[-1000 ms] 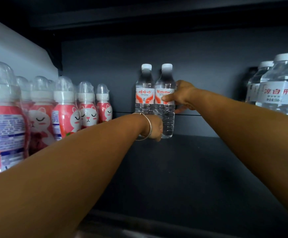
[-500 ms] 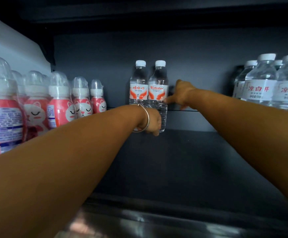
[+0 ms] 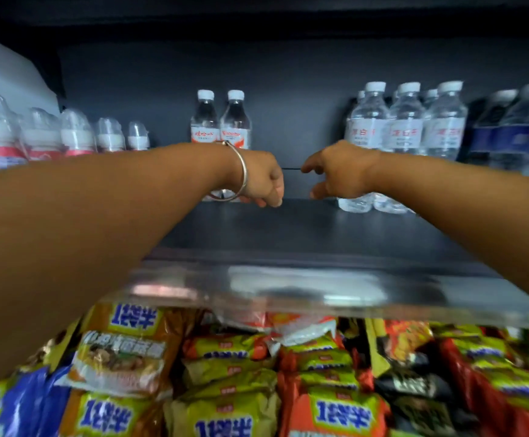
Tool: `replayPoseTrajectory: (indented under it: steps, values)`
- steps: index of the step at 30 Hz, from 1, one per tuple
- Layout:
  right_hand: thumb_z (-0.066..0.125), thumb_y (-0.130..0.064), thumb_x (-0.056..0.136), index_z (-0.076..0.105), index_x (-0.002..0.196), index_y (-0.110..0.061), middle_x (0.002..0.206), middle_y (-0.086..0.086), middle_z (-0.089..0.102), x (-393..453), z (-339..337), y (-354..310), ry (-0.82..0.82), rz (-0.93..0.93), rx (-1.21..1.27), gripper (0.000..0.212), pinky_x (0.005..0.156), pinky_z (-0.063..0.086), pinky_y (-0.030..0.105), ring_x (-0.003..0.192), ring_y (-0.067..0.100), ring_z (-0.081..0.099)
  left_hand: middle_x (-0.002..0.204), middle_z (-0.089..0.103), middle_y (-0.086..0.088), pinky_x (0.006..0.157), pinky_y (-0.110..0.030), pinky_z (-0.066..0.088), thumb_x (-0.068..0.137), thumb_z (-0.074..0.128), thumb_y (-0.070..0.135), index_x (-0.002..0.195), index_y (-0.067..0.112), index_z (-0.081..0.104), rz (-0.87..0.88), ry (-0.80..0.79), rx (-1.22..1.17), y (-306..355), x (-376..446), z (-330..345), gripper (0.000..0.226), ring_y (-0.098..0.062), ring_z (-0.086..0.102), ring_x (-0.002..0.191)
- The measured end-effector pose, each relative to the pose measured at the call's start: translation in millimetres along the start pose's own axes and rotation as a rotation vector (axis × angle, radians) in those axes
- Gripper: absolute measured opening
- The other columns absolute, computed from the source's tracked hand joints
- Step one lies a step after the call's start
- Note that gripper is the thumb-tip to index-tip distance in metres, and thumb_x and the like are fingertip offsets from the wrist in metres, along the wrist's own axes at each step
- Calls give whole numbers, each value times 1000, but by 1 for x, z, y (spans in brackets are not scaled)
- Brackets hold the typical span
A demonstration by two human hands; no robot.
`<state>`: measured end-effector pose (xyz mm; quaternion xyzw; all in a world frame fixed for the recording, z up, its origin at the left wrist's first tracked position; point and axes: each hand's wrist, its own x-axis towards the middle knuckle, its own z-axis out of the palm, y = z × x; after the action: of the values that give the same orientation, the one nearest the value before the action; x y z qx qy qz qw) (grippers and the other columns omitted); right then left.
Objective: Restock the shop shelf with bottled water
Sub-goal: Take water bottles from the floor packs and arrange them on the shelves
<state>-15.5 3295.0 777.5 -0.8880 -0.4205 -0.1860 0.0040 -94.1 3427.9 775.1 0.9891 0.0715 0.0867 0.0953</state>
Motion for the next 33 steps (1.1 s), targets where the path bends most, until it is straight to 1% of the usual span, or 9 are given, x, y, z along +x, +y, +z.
replayPoseTrajectory:
  steps: [4, 6, 7, 10, 15, 20, 24, 28, 33]
  values:
    - [61, -28, 88, 48, 136, -16, 132, 14, 54, -86, -16, 29, 108, -22, -40, 51, 99, 40, 34, 125, 31, 44, 81, 63, -4, 53, -9, 43, 85, 64, 15, 104, 7, 65, 116, 94, 5, 78, -42, 12, 21, -1, 52, 51]
    - [64, -30, 86, 51, 133, -16, 131, 15, 54, -138, -19, 44, 138, 0, -23, 51, 100, 42, 39, 122, 33, 47, 83, 59, -1, 45, -1, 36, 85, 64, 14, 105, 8, 64, 184, 113, 2, 122, -63, 27, 21, -1, 52, 57]
    - [65, -30, 85, 53, 131, -17, 129, 16, 55, -164, -18, 50, 152, 11, -22, 50, 98, 43, 41, 120, 34, 49, 87, 60, -2, 53, -3, 39, 84, 65, 13, 106, 6, 64, 221, 107, -2, 143, -73, 37, 24, -4, 54, 65]
    - [65, -27, 83, 61, 120, -14, 114, 21, 62, -243, -5, 67, 182, 32, -20, 39, 88, 48, 41, 108, 39, 56, 98, 65, -11, 79, -28, 50, 81, 69, 16, 107, 4, 62, 311, 25, 8, 195, -96, 77, 29, -23, 61, 88]
    - [60, -18, 83, 63, 111, -9, 108, 22, 64, -344, 53, 88, 34, 121, 10, 29, 82, 50, 42, 102, 40, 59, 104, 64, -13, 76, -29, 47, 80, 70, 23, 111, 2, 58, 375, -118, 26, 251, -124, 181, 39, -27, 60, 94]
    - [60, -18, 86, 56, 122, -11, 118, 18, 60, -418, 172, 98, -259, 285, 63, 37, 84, 47, 38, 111, 36, 56, 118, 58, -9, 70, -21, 37, 81, 69, 25, 116, 6, 54, 354, -337, -53, 253, -142, 326, 42, -23, 56, 103]
    - [58, -19, 90, 54, 122, -9, 116, 17, 59, -467, 292, 93, -484, 334, 108, 34, 81, 50, 39, 107, 35, 56, 124, 51, -13, 89, -33, 43, 84, 67, 19, 118, 5, 49, 348, -568, -159, 232, -163, 463, 41, -30, 52, 109]
    - [54, -19, 91, 52, 118, -7, 118, 17, 57, -518, 417, 72, -643, 388, 197, 30, 76, 44, 38, 108, 34, 55, 127, 46, -11, 93, -27, 38, 84, 66, 25, 124, 9, 47, 353, -668, -146, 199, -199, 600, 48, -27, 48, 114]
    - [56, -24, 91, 51, 125, -10, 128, 14, 53, -598, 577, 33, -828, 513, 360, 37, 94, 45, 39, 119, 32, 50, 131, 42, -11, 97, -32, 38, 83, 66, 24, 128, 11, 44, 322, -801, -127, 162, -251, 758, 51, -27, 44, 119]
